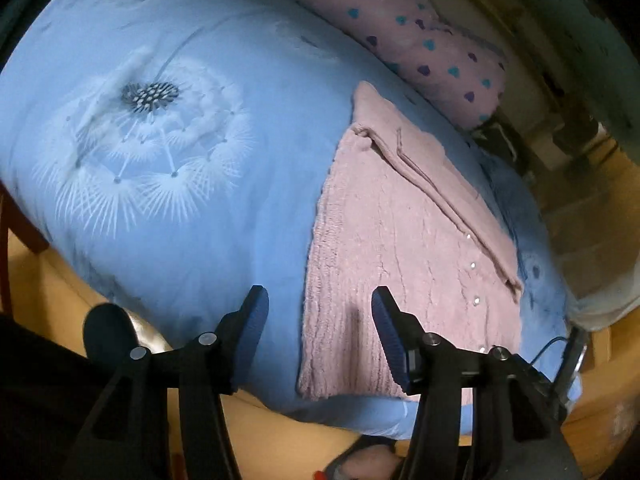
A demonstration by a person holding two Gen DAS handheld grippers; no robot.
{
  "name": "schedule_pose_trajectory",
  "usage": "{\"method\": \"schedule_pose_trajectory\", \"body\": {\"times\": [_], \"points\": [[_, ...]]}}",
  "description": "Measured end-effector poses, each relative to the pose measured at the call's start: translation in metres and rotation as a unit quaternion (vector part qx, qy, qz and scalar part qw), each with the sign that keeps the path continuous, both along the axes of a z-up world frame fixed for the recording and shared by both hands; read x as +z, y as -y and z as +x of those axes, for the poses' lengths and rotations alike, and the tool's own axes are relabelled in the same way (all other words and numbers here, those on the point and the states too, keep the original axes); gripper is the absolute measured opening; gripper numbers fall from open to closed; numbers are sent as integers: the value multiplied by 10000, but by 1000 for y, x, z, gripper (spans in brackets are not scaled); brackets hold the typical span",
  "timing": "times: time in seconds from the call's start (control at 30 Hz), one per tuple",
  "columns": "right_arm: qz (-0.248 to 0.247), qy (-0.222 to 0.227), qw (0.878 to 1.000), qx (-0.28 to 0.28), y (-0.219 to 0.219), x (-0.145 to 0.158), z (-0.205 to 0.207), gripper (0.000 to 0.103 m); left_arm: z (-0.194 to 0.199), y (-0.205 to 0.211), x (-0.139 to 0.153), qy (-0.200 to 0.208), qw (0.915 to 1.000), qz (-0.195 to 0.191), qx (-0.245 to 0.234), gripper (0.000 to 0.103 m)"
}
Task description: Fold small clothes
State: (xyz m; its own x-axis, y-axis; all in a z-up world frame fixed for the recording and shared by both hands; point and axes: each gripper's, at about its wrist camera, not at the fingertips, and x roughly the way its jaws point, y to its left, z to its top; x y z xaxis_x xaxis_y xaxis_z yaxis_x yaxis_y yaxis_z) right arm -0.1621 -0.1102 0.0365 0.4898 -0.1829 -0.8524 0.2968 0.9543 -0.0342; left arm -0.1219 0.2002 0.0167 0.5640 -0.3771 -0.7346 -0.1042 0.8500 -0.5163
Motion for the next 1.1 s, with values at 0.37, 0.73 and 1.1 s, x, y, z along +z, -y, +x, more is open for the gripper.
{"method": "schedule_pose_trajectory", "body": {"times": [0.37,0.73,1.1], "points": [[197,639,9975,-222,15,18,-52,102,-27,27,-2,-110,9977,-222,-623,37],[515,1406,9856,-788,62,49,-78,99,-21,-12,-28,-625,9840,-1666,63,0],[1432,1112,9739,-1366,114,18,-68,88,-17,-32,-43,-810,9710,-2191,513,0]]}}
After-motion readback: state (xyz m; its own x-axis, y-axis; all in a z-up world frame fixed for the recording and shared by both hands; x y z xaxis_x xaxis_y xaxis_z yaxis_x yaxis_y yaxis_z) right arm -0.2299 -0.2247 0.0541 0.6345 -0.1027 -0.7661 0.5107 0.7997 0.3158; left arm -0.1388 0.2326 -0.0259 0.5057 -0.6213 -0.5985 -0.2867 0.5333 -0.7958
